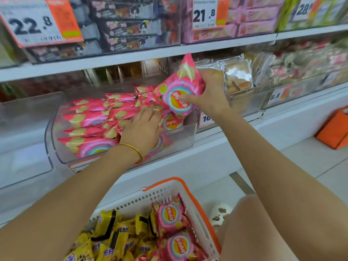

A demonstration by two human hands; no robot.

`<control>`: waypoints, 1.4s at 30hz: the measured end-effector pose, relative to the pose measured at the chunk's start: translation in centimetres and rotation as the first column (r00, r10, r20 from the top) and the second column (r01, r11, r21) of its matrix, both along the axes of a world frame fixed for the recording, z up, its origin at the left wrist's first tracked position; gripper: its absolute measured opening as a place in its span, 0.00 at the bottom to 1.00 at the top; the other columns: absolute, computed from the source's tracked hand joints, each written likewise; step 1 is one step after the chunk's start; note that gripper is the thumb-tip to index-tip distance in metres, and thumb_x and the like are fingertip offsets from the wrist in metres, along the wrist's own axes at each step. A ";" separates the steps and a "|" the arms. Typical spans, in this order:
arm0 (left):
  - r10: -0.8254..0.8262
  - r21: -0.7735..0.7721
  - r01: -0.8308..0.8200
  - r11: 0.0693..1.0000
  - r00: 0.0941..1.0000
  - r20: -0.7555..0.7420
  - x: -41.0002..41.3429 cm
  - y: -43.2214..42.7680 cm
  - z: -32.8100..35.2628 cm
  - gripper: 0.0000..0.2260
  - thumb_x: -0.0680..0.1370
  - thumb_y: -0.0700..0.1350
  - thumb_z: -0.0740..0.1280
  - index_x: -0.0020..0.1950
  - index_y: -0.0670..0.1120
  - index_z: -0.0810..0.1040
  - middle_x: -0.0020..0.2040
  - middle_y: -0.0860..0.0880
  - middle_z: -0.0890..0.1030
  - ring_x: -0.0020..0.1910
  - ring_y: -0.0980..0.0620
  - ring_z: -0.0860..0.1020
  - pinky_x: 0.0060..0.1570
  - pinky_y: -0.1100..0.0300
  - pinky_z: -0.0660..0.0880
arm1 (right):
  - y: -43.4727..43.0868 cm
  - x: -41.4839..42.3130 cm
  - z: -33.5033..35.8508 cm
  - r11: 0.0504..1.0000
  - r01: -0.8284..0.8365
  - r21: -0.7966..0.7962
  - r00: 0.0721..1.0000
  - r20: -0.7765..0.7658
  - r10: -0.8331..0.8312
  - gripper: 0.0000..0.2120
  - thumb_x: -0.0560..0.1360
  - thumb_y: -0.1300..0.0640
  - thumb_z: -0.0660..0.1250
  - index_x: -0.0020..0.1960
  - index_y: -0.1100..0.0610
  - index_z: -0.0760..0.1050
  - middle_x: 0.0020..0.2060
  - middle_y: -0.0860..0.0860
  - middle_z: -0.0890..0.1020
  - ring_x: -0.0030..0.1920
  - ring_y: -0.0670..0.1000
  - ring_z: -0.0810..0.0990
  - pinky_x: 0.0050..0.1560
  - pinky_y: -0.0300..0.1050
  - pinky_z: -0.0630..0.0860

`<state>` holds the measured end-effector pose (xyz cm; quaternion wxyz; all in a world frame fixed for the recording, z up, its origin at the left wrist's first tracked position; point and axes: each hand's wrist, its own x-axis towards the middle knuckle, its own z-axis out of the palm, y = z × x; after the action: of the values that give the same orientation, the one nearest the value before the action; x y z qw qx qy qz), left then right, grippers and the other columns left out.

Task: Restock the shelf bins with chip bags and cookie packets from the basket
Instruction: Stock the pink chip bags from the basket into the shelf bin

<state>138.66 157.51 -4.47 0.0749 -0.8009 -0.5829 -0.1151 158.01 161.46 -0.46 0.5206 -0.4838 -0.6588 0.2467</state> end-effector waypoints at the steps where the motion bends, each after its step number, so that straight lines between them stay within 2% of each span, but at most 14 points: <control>1: 0.017 0.025 -0.017 1.000 1.000 0.007 0.0 -0.3 0.0 0.20 0.80 0.47 0.59 0.73 0.47 0.64 0.73 0.43 0.60 0.70 0.42 0.61 0.62 0.45 0.66 | 0.2 0.2 0.3 1.000 -0.016 -0.014 0.995 0.102 0.017 0.29 0.63 0.57 0.79 0.60 0.58 0.72 0.46 0.46 0.78 0.49 0.49 0.79 0.51 0.47 0.78; 4: 0.050 0.063 -0.055 0.997 0.996 0.073 -0.1 -1.0 0.1 0.18 0.79 0.46 0.62 0.68 0.47 0.70 0.65 0.41 0.65 0.63 0.40 0.65 0.53 0.43 0.71 | 0.7 0.5 1.5 0.998 -0.064 -0.017 0.881 0.469 0.064 0.28 0.64 0.55 0.79 0.60 0.58 0.72 0.44 0.46 0.75 0.46 0.49 0.75 0.44 0.42 0.73; 6: 0.048 0.067 -0.053 0.996 0.996 0.080 -0.1 -1.1 0.1 0.17 0.78 0.45 0.62 0.67 0.45 0.72 0.61 0.41 0.67 0.59 0.41 0.66 0.52 0.44 0.70 | 0.9 0.4 2.5 0.995 -0.095 -0.036 0.798 0.594 0.097 0.29 0.65 0.55 0.78 0.62 0.58 0.72 0.44 0.46 0.73 0.45 0.48 0.72 0.38 0.35 0.67; 9: 0.075 0.058 -0.079 0.995 0.995 0.062 -0.1 -1.1 0.1 0.19 0.78 0.45 0.62 0.68 0.44 0.69 0.62 0.41 0.68 0.60 0.41 0.66 0.54 0.45 0.67 | 1.2 0.2 3.9 0.990 -0.100 -0.096 0.727 0.673 0.139 0.30 0.66 0.54 0.77 0.64 0.58 0.70 0.47 0.47 0.72 0.47 0.48 0.71 0.36 0.37 0.64; 13: 0.115 0.039 -0.123 0.992 0.980 0.164 -0.6 -1.1 0.3 0.17 0.76 0.43 0.63 0.63 0.40 0.67 0.57 0.40 0.72 0.56 0.40 0.68 0.57 0.44 0.67 | 1.3 -1.0 4.8 0.981 -0.125 -0.151 0.576 0.794 0.195 0.31 0.67 0.54 0.77 0.66 0.57 0.68 0.51 0.50 0.73 0.49 0.50 0.71 0.45 0.39 0.64; 18: 0.122 -0.004 -0.122 0.993 0.988 0.096 -0.9 -1.0 0.7 0.21 0.76 0.44 0.62 0.67 0.39 0.66 0.58 0.40 0.71 0.57 0.41 0.67 0.59 0.44 0.67 | 1.1 -2.9 5.3 0.979 -0.116 -0.167 0.409 0.890 0.201 0.31 0.68 0.56 0.76 0.67 0.57 0.66 0.60 0.53 0.75 0.53 0.52 0.71 0.47 0.41 0.65; 23: 0.058 0.011 -0.060 0.998 0.993 0.098 -1.2 -0.5 1.0 0.16 0.77 0.45 0.62 0.62 0.40 0.71 0.56 0.41 0.72 0.56 0.42 0.68 0.56 0.46 0.68 | 1.4 -4.9 4.8 0.972 -0.089 -0.216 0.149 0.962 0.227 0.35 0.68 0.57 0.76 0.70 0.56 0.62 0.63 0.55 0.73 0.60 0.57 0.73 0.55 0.51 0.72; 27: -0.013 0.035 0.008 0.999 0.992 0.127 -1.3 0.1 1.3 0.12 0.79 0.48 0.59 0.53 0.40 0.74 0.51 0.41 0.74 0.53 0.41 0.70 0.54 0.45 0.68 | 1.7 -5.8 4.4 0.971 -0.033 -0.238 -0.028 0.971 0.237 0.40 0.68 0.58 0.76 0.74 0.56 0.57 0.68 0.55 0.70 0.65 0.57 0.71 0.60 0.52 0.71; 29: -0.002 0.009 0.001 1.000 0.996 0.086 -1.2 0.2 1.5 0.14 0.80 0.52 0.58 0.54 0.42 0.73 0.54 0.42 0.74 0.54 0.42 0.70 0.55 0.47 0.68 | 2.0 -5.9 3.9 0.963 -0.007 -0.270 -0.042 0.962 0.269 0.43 0.68 0.57 0.76 0.75 0.55 0.55 0.68 0.55 0.70 0.65 0.58 0.71 0.58 0.51 0.72; 31: 0.039 -0.045 -0.039 0.998 0.999 -0.006 -0.9 0.2 1.5 0.20 0.78 0.58 0.59 0.61 0.43 0.70 0.59 0.44 0.72 0.58 0.44 0.68 0.57 0.49 0.66 | 2.0 -6.0 3.5 0.961 0.002 -0.277 -0.021 0.961 0.277 0.41 0.67 0.55 0.77 0.73 0.54 0.57 0.65 0.54 0.72 0.63 0.57 0.73 0.53 0.51 0.72; 34: 0.099 -0.061 -0.103 0.993 0.993 -0.066 -0.1 0.5 1.3 0.28 0.76 0.64 0.59 0.65 0.43 0.67 0.64 0.43 0.69 0.62 0.43 0.67 0.59 0.48 0.66 | 1.8 -5.9 2.8 0.969 -0.017 -0.246 0.072 0.966 0.247 0.36 0.67 0.47 0.75 0.68 0.54 0.61 0.61 0.51 0.73 0.61 0.56 0.73 0.49 0.50 0.66; 36: 0.133 -0.051 -0.137 0.989 0.989 -0.067 0.2 0.8 1.2 0.28 0.76 0.64 0.57 0.65 0.43 0.66 0.65 0.43 0.69 0.63 0.42 0.67 0.60 0.48 0.65 | 1.8 -5.5 2.7 0.975 -0.044 -0.217 0.102 0.970 0.220 0.34 0.68 0.46 0.75 0.66 0.54 0.62 0.60 0.50 0.73 0.60 0.55 0.73 0.48 0.49 0.65; 39: 0.132 -0.058 -0.138 0.989 0.987 -0.095 0.2 0.8 1.2 0.25 0.79 0.59 0.56 0.67 0.43 0.64 0.65 0.42 0.69 0.63 0.42 0.67 0.59 0.48 0.65 | 2.2 -5.1 3.4 0.963 -0.084 -0.255 0.114 0.958 0.264 0.34 0.69 0.51 0.75 0.68 0.57 0.62 0.63 0.54 0.73 0.61 0.56 0.72 0.50 0.44 0.66; 42: 0.104 -0.089 -0.115 0.989 0.988 -0.113 0.1 1.0 1.6 0.23 0.79 0.56 0.56 0.68 0.43 0.63 0.65 0.42 0.68 0.64 0.42 0.66 0.60 0.48 0.65 | 2.6 -5.6 3.9 0.956 -0.093 -0.279 0.059 0.957 0.285 0.34 0.69 0.53 0.75 0.69 0.57 0.63 0.65 0.55 0.73 0.63 0.56 0.71 0.53 0.42 0.67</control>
<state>138.79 158.50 -2.88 0.0744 -0.7754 -0.6259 -0.0393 152.45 164.05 3.46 -0.1332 -0.4679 -0.8731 -0.0323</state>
